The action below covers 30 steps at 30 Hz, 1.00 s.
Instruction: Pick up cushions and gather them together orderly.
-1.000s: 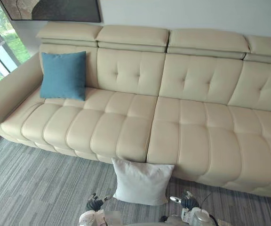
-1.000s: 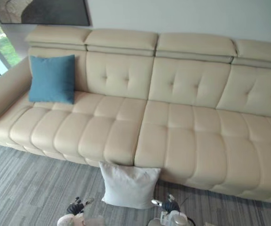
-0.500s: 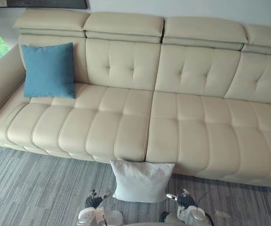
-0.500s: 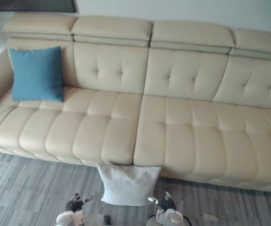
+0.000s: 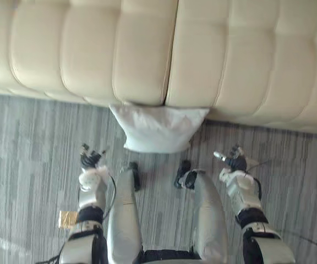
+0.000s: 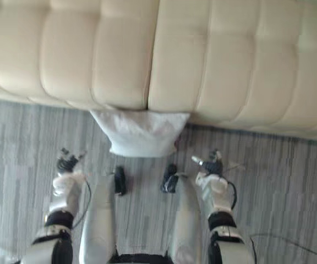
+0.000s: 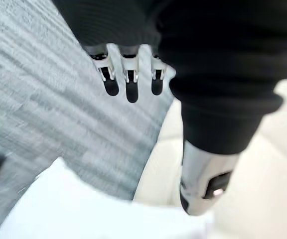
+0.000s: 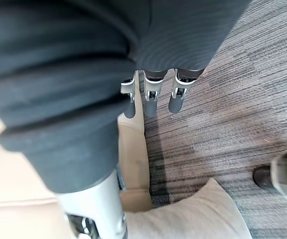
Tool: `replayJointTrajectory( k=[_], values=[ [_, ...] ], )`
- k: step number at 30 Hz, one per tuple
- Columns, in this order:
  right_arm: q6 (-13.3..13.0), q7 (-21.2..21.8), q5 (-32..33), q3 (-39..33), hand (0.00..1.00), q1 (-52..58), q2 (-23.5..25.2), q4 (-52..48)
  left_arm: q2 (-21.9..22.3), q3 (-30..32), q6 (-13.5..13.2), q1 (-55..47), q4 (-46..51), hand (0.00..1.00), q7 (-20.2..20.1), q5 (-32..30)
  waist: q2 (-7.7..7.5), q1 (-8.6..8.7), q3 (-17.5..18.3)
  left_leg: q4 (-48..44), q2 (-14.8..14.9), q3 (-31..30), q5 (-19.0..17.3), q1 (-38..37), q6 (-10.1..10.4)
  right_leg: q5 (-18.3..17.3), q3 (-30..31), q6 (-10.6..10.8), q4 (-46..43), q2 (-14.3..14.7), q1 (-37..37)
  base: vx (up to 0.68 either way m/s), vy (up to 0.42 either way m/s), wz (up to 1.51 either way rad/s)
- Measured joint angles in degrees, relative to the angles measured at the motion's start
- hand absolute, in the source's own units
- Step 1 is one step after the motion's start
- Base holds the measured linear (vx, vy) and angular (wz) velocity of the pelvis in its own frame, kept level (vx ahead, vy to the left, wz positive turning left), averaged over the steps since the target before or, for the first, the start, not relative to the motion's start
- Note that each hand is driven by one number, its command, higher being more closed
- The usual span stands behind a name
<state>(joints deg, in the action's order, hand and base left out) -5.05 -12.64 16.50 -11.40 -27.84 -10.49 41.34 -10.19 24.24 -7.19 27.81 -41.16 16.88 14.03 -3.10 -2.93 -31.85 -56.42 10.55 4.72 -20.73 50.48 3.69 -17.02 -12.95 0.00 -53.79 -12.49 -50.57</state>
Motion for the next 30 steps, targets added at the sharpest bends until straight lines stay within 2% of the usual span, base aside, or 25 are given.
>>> replayJointTrajectory(
  k=[2,6,9,15,16,17,18,26,28,30],
  values=[
    [-0.1,-0.6,0.9,-0.7,0.00,-4.5,-1.0,0.0,-1.1,1.6,-0.1,4.4,0.0,0.00,0.8,0.2,0.20,0.17,-0.2,-2.5,0.0,-0.6,0.0,5.1,0.0,0.0,0.0,-0.1,-2.6,-0.4,-4.9,-0.11,-0.030,0.02],
    [-0.8,-2.0,2.1,-1.9,0.00,-14.0,-1.8,0.2,-2.3,0.7,-0.4,11.7,-0.6,0.00,1.8,0.2,0.31,0.33,-0.4,-7.1,-0.2,-1.3,0.1,13.6,-0.2,-0.1,0.7,-0.1,-7.0,-1.0,-13.2,-0.10,-0.030,0.02],
    [-1.2,-2.2,2.4,-1.7,0.00,-19.6,-1.8,0.7,-2.6,-2.4,-1.1,16.8,-2.5,0.00,1.9,0.2,0.41,0.63,-0.5,-9.3,-0.4,-1.9,0.5,18.4,-0.7,-0.1,0.7,-0.1,-9.4,-1.7,-17.6,-0.10,-0.016,0.08],
    [-1.2,-3.1,3.0,0.9,0.00,-30.6,0.4,4.8,-2.5,-15.2,-1.3,26.1,-4.7,0.00,2.1,0.2,0.53,0.87,-0.7,-11.9,-1.2,-2.7,2.1,27.0,-1.0,0.3,0.9,-0.7,-12.5,-2.8,-26.0,-0.10,0.000,0.07],
    [-1.2,-3.3,3.6,0.9,1.00,-32.0,1.1,4.9,-2.5,-17.1,-1.4,27.5,-4.7,0.00,2.2,0.2,0.59,0.87,-0.8,-12.0,-1.2,-2.7,2.5,27.9,-1.0,0.4,0.9,-0.8,-12.6,-2.9,-26.9,-0.07,0.017,0.03],
    [-1.3,-3.6,3.8,0.8,1.00,-33.2,1.7,5.0,-2.4,-18.7,-1.4,29.0,-4.7,0.00,2.3,0.2,0.60,0.93,-0.8,-11.9,-1.2,-2.8,2.7,28.7,-0.9,0.5,0.8,-1.0,-12.6,-3.2,-27.7,-0.08,0.022,0.05],
    [-1.3,-4.0,3.9,0.8,1.00,-34.9,2.1,5.6,-2.4,-20.3,-1.5,30.9,-4.7,1.00,3.0,0.2,0.76,1.05,-0.9,-11.8,-1.3,-3.0,3.0,29.7,-0.9,0.7,0.6,-1.3,-12.5,-3.3,-28.5,-0.04,0.016,0.03],
    [-1.3,-5.6,6.2,2.3,1.00,-37.2,1.5,6.5,-4.2,-24.4,-2.0,33.8,-5.5,1.00,7.9,0.4,0.95,2.05,-1.0,-10.6,-1.3,-3.2,3.9,31.1,-0.4,1.8,-0.1,-2.5,-11.4,-3.3,-29.6,-0.01,0.006,0.00],
    [-1.2,-6.2,7.3,3.7,1.00,-37.0,1.8,5.0,-4.9,-24.9,-2.0,33.8,-5.1,1.00,8.9,0.5,0.95,2.23,-1.0,-10.3,-1.2,-3.1,3.9,30.9,-0.3,1.9,-0.2,-2.6,-11.1,-3.2,-29.4,0.00,0.008,-0.02],
    [-1.2,-7.8,8.6,7.4,1.00,-34.3,1.6,-1.0,-4.9,-26.5,-2.0,33.5,-3.3,1.00,11.1,1.0,0.95,2.29,-1.0,-10.3,-1.1,-3.1,4.0,29.8,-0.4,2.1,-0.4,-2.8,-10.8,-3.1,-28.3,-0.01,0.024,-0.03]
  ],
)
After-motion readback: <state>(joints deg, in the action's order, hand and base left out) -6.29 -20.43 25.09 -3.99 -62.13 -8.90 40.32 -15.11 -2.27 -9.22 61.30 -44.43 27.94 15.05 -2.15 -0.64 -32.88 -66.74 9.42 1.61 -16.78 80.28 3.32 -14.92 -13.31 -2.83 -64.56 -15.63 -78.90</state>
